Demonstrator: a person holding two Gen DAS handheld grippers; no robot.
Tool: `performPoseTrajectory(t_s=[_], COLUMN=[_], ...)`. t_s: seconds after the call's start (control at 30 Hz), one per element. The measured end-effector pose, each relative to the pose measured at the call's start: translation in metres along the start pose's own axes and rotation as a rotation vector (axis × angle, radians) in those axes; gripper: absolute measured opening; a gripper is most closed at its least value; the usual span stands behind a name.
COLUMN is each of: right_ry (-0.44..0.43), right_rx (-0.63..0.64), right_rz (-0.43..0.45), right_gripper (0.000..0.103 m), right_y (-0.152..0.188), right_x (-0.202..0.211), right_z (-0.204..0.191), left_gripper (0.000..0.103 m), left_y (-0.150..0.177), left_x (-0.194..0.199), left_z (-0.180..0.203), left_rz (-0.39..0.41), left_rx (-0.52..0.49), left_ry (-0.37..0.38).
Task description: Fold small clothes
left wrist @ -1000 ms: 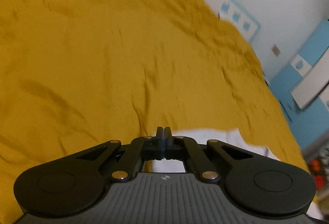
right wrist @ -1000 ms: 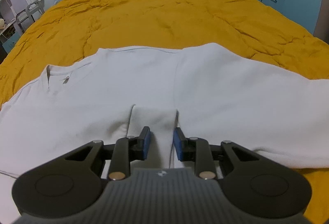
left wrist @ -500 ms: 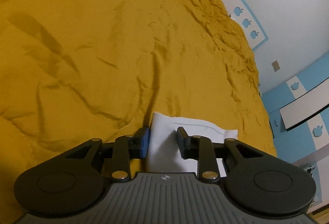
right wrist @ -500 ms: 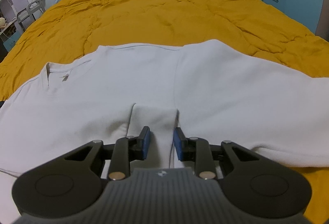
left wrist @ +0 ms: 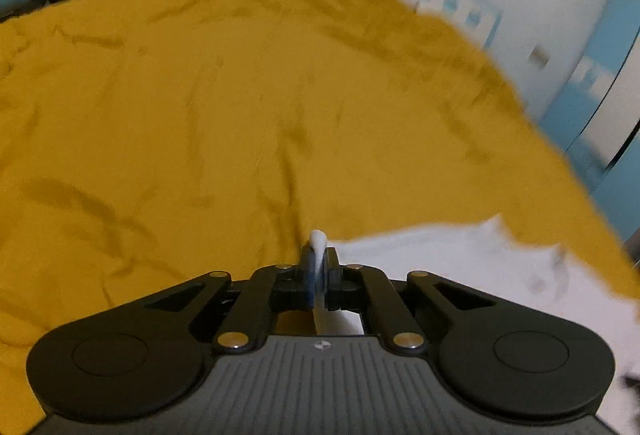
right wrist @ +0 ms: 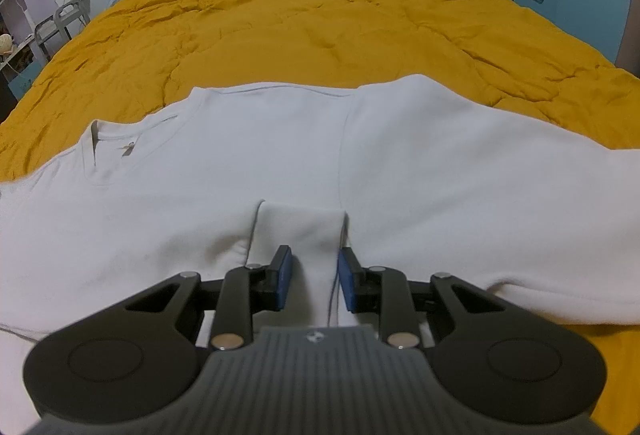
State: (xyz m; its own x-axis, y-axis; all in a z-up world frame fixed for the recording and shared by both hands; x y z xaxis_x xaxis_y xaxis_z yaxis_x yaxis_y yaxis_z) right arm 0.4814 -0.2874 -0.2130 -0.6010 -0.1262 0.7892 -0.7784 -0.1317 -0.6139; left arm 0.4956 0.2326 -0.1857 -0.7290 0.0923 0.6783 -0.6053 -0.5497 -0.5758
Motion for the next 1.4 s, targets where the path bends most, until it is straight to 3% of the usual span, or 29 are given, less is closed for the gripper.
performPoseTrajectory(t_s=[0.1, 0.17, 0.33, 0.47, 0.57, 0.73, 0.8, 0.93, 1.07, 1.17, 1.27, 1.4], right_ry=[-0.003, -0.002, 0.029, 0.04, 0.038, 0.061, 0.082, 0.138, 0.207, 0.264, 0.295, 0.304], right_rx=[0.0, -0.002, 0.03, 0.014, 0.006, 0.005, -0.008, -0.064, -0.184, -0.337, -0.542, -0.787], right_rz=[-0.01, -0.019, -0.004, 0.032, 0.055, 0.053, 0.046, 0.035, 0.076, 0.133, 0.178, 0.209], right_gripper=[0.02, 0.02, 0.02, 0.021, 0.022, 0.022, 0.022, 0.023, 0.035, 0.041, 0.043, 0.043], right_y=[0.0, -0.001, -0.008, -0.007, -0.001, 0.021, 0.033, 0.052, 0.07, 0.085, 0.11, 0.149], right_x=[-0.001, -0.001, 0.015, 0.043, 0.064, 0.09, 0.099, 0.118, 0.147, 0.173, 0.194, 0.207], right_z=[0.001, 0.001, 0.002, 0.013, 0.019, 0.033, 0.047, 0.09, 0.15, 0.208, 0.274, 0.353], left_gripper=[0.007, 0.015, 0.018, 0.018, 0.018, 0.014, 0.014, 0.014, 0.014, 0.018, 0.028, 0.03], left_y=[0.007, 0.004, -0.01, 0.008, 0.036, 0.083, 0.088, 0.075, 0.065, 0.067, 0.083, 0.106], left_x=[-0.014, -0.011, 0.026, 0.066, 0.077, 0.055, 0.052, 0.066, 0.088, 0.099, 0.102, 0.097], left_z=[-0.002, -0.002, -0.002, 0.022, 0.037, 0.017, 0.011, 0.024, 0.054, 0.079, 0.104, 0.116], left_rz=[-0.027, -0.027, 0.007, -0.03, -0.071, -0.162, -0.158, -0.126, -0.073, -0.058, -0.058, -0.084], left_rx=[-0.025, -0.034, -0.063, -0.09, -0.16, -0.241, -0.237, -0.23, -0.228, -0.201, -0.211, -0.232], left_ry=[-0.04, -0.075, -0.153, -0.031, -0.001, -0.174, -0.19, -0.215, -0.162, -0.122, -0.078, -0.081])
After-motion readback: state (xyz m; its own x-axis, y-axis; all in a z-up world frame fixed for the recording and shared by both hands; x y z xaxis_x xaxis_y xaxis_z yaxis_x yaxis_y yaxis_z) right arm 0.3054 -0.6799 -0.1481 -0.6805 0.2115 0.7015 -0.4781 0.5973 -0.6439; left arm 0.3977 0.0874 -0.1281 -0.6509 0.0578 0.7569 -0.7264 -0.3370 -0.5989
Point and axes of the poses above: each gripper's, at about its wrist camera, not at the fingertips, and x roughly against the way its jaws point, z to its right, y to its underside, the point moved 10 cm from there along -x, roughly the way its jaws point, and after that the axes turned 13 degrees about x, right-handed, at the moved point
